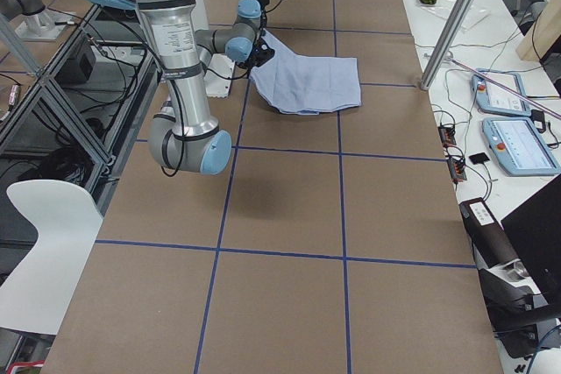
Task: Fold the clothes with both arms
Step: 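Lift the near edge with both grippers and fold it toward the far edge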
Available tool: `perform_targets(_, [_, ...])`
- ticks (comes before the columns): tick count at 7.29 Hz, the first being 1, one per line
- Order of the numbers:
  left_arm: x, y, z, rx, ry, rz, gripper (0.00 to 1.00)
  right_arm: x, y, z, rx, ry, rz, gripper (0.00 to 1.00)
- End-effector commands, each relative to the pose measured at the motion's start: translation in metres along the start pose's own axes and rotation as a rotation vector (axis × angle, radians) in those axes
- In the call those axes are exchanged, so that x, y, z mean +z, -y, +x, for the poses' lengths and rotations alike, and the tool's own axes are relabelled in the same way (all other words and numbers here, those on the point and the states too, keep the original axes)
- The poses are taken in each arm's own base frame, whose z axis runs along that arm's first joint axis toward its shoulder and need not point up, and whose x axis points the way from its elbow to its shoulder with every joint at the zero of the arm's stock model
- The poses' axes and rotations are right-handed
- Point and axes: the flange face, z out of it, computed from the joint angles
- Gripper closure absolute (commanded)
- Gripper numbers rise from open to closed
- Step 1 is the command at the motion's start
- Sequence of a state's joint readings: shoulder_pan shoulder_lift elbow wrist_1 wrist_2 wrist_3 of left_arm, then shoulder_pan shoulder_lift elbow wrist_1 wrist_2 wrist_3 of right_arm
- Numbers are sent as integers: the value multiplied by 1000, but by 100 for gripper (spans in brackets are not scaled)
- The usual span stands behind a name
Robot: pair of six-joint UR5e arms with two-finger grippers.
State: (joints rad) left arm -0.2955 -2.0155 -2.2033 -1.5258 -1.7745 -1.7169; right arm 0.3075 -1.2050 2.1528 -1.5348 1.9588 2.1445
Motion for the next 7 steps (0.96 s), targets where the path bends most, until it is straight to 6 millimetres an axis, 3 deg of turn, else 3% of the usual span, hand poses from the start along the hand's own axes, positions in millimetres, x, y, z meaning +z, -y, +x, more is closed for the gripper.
perform_targets(1, [-32,-40,-15,22,83,-57,100,-39,-2,1,12,-44,-159,100])
perform_targets(2, [-43,-52,-22,25,120,-99,100,-50,-3,2,12,-53,-202,100])
perform_targets(4, [-51,-60,-17,28,113,-137,100,-52,-6,-4,7,-44,-208,100])
perform_targets(5, [-56,-58,-9,32,90,-133,100,-55,6,-15,8,-18,-177,100])
perform_targets(6, [-60,-49,-2,33,69,-109,100,-59,17,-28,-8,20,-137,100])
perform_targets(7, [-69,-21,1,73,51,-61,100,-68,28,-45,-17,59,-107,100])
